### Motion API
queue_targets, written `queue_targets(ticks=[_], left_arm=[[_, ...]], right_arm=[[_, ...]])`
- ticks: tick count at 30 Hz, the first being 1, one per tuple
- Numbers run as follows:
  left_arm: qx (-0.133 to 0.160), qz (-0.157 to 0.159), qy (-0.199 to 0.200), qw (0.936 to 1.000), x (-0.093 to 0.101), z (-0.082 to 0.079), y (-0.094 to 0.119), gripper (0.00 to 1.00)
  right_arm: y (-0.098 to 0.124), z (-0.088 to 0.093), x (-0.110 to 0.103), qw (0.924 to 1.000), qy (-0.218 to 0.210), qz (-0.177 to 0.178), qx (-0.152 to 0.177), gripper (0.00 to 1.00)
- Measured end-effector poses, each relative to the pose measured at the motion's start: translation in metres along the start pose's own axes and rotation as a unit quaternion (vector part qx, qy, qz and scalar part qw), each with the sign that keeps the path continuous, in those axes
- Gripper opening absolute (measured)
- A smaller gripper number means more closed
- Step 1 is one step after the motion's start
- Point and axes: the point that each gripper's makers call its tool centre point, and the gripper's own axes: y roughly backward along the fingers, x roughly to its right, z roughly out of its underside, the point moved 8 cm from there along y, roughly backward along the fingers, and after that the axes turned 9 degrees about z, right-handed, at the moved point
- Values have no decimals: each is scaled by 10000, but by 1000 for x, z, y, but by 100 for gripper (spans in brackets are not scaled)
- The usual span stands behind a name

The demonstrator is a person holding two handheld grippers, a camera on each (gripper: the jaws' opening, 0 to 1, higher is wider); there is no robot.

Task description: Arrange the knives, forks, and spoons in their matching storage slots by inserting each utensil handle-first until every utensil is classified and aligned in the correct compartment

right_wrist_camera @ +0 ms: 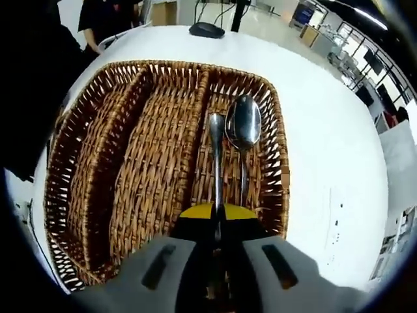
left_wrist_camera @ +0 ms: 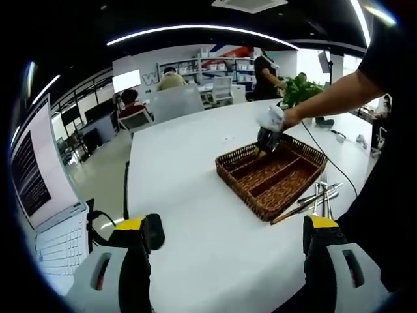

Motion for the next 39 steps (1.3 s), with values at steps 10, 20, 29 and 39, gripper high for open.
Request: queue_targets(ticks=[10, 20, 29, 39], left_arm=[[8, 12, -18, 10000, 1, -2, 0, 100], [37, 90, -109, 9999, 6, -5, -4, 100], [191, 241, -146, 9994, 12, -14, -13, 100], [389, 384, -139, 9984, 21, -23, -21, 100]], right_arm=[[2, 2, 1, 9958, -902, 56, -150, 3], [29, -9, 14, 9891, -1389, 447, 181, 20], [66, -13, 20, 9793, -1767, 824, 546, 38], [104, -1, 1, 9625, -2147, 1482, 747, 64]])
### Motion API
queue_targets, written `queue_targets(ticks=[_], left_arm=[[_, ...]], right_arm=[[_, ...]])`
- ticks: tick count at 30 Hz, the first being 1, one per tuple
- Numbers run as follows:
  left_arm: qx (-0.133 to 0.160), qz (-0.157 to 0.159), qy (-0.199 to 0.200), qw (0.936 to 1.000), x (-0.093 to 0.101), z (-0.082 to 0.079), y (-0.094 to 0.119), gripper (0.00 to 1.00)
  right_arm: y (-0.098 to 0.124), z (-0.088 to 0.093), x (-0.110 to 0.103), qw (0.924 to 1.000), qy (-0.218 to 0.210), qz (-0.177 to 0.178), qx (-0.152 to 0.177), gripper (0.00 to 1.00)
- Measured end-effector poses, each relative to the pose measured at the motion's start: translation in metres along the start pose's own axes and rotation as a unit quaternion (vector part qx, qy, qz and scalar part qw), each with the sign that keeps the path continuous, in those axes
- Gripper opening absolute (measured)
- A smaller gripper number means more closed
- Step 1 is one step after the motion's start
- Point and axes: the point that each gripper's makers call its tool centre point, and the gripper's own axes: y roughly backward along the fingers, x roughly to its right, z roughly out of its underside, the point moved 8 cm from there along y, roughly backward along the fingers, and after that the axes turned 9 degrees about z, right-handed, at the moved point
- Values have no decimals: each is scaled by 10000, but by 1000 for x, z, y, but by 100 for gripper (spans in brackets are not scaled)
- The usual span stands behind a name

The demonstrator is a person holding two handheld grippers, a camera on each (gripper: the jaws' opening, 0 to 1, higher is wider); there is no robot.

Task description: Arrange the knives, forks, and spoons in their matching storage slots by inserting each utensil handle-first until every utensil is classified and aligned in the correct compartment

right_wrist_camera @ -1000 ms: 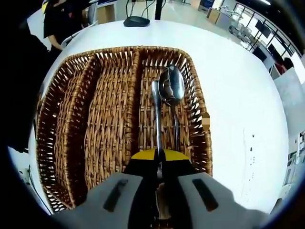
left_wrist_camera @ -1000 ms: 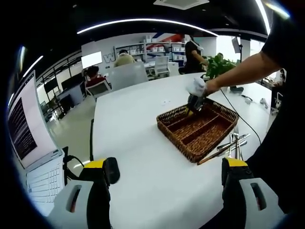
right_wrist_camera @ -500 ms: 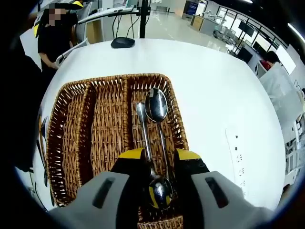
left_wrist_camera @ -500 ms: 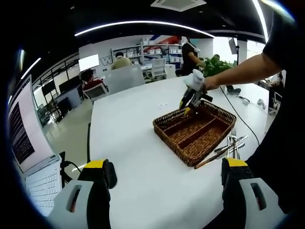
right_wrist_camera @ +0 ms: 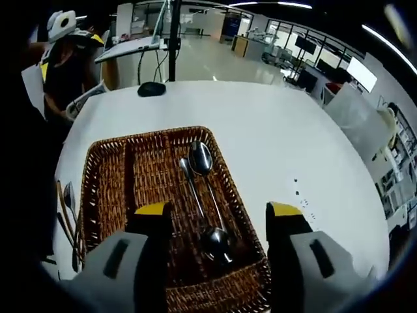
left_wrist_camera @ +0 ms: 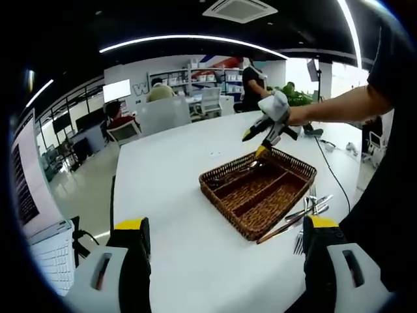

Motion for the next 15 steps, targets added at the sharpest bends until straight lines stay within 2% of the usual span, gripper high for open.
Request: queue_targets(ticks=[4, 7, 9, 14, 15], left_arm=[[75, 24, -3, 10000, 4, -3, -4, 100], [108, 49, -18, 9999, 8, -4, -7, 100], [130, 66, -16, 9999, 10, -5, -8, 100], [129, 78, -68, 9999, 16, -5, -12, 100], [183, 79, -55, 9998, 16, -5, -13, 100]], right_arm=[[15, 8, -7, 9993, -270, 258, 69, 80], [33, 13, -13, 9977, -434, 495, 132, 83], [45, 12, -20, 9952, -748, 555, 296, 87], [64, 14, -30, 9943, -755, 688, 319, 95], [75, 17, -37, 9928, -816, 797, 356, 97]])
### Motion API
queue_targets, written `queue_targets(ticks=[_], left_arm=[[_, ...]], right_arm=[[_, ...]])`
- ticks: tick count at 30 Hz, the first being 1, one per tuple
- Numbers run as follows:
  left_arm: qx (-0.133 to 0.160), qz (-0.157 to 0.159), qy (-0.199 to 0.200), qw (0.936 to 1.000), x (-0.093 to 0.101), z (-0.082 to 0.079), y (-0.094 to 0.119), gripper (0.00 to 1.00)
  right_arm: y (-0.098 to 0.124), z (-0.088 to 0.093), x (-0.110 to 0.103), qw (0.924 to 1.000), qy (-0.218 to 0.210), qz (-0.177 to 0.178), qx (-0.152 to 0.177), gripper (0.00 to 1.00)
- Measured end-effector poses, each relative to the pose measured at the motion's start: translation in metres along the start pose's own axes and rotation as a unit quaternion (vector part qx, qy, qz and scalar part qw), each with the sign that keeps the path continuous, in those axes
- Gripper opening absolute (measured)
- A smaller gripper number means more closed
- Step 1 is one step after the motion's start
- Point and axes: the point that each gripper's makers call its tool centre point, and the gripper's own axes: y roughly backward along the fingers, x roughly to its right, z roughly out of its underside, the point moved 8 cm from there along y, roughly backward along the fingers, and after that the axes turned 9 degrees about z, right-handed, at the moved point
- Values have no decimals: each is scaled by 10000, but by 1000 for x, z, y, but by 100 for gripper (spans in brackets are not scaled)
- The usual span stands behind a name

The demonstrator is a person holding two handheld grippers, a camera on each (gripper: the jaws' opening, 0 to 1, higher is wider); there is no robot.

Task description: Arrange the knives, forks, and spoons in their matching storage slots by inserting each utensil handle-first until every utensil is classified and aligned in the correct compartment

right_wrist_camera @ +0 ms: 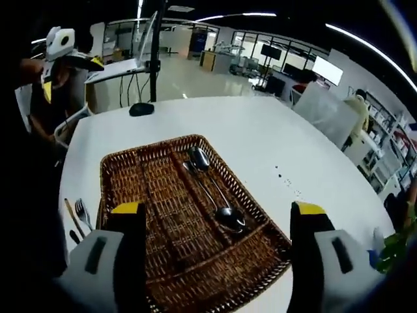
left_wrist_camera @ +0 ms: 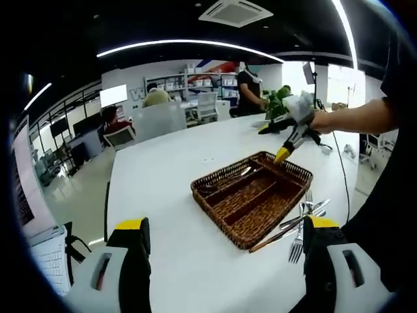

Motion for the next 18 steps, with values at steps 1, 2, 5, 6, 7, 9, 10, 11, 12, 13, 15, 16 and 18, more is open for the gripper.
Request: queue_targets(ticks=[1, 2, 5, 6, 7, 9, 10, 11, 12, 13, 15, 16, 18], left_arm=[[26, -3, 9, 10000, 1, -1, -1, 100], [36, -6, 14, 10000, 2, -1, -1, 100], [84, -26, -7, 10000, 4, -2, -4, 100], [105, -32, -4, 9999, 5, -3, -4, 100], [124, -40, -5, 9999, 5, -3, -5, 100], [174, -61, -4, 9998, 7, -5, -5, 100], [182, -65, -6, 9998, 7, -5, -6, 100], [196, -74, -4, 9998, 8, -5, -6, 100], [229, -74, 23, 9997, 8, -6, -6, 100], [274, -35, 82, 9996, 10, -6, -7, 100], [304, -9, 117, 9995, 9, -4, -6, 100], [281, -33, 101, 9995, 10, -4, -6, 100], [257, -54, 69, 9996, 14, -3, -4, 100]], right_arm=[[7, 2, -3, 9999, -92, 42, 9, 100], [12, 3, -4, 9998, -170, 95, 4, 100], [30, 10, -10, 9994, -260, 199, 61, 100], [35, 12, -11, 9993, -293, 232, 55, 100], [39, 13, -12, 9990, -355, 264, 65, 100], [54, 17, -13, 9975, -567, 379, 166, 100], [56, 18, -13, 9974, -580, 397, 179, 100], [62, 19, -14, 9970, -580, 468, 218, 100], [72, 22, -16, 9964, -550, 572, 292, 100], [77, 24, -18, 9962, -585, 584, 281, 100], [90, 30, -23, 9953, -703, 602, 296, 100], [95, 32, -25, 9949, -722, 628, 303, 100], [108, 37, -30, 9932, -842, 733, 321, 100]])
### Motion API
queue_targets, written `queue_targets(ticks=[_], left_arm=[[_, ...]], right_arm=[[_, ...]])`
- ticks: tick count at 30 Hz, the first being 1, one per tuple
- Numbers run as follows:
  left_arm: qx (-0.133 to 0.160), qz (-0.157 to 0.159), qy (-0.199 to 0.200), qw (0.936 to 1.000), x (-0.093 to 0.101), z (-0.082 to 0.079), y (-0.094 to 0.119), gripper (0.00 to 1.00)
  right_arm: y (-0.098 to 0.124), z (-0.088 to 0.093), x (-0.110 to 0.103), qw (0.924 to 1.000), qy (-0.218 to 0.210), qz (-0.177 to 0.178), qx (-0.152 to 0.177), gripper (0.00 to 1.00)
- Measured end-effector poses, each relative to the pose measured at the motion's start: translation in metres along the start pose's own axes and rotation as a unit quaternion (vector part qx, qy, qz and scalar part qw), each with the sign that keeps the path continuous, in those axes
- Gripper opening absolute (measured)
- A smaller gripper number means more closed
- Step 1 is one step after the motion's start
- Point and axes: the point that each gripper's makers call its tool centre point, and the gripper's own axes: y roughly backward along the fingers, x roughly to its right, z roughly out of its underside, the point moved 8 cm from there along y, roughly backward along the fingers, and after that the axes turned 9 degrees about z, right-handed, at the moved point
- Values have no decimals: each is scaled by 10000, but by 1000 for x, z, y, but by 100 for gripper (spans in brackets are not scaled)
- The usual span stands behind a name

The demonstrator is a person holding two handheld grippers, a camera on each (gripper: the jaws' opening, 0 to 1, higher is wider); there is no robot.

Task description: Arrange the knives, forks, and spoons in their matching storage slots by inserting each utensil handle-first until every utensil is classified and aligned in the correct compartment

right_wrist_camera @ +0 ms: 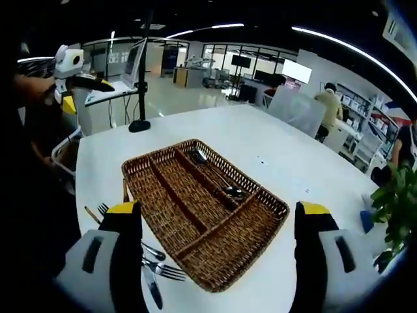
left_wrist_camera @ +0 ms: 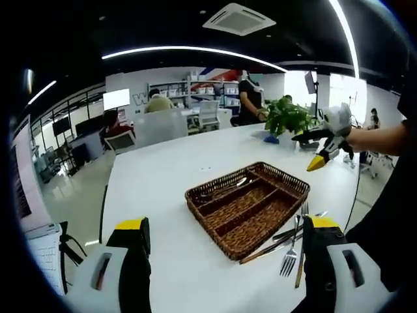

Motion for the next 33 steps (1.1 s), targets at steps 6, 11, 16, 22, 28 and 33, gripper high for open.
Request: queue_targets(ticks=[6, 11, 16, 22, 28, 33], left_arm=[[-102, 13, -73, 9999, 16, 5, -2, 100], [-149, 58, -124, 9998, 30, 5, -3, 100], [-148, 58, -81, 9998, 40, 7, -5, 100], [-148, 43, -112, 9998, 46, 7, -5, 99], [-156, 52, -121, 9998, 43, 5, -6, 99], [-256, 131, -199, 9994, 42, -2, -9, 98]], right_arm=[[31, 16, 1, 9989, -411, 216, -11, 100], [53, 29, 2, 9965, -744, 374, -56, 100], [71, 35, -4, 9951, -904, 390, -53, 100], [83, 41, -5, 9947, -934, 424, -93, 100], [84, 40, 2, 9945, -937, 469, -60, 100], [83, 38, 6, 9941, -966, 483, 24, 100]])
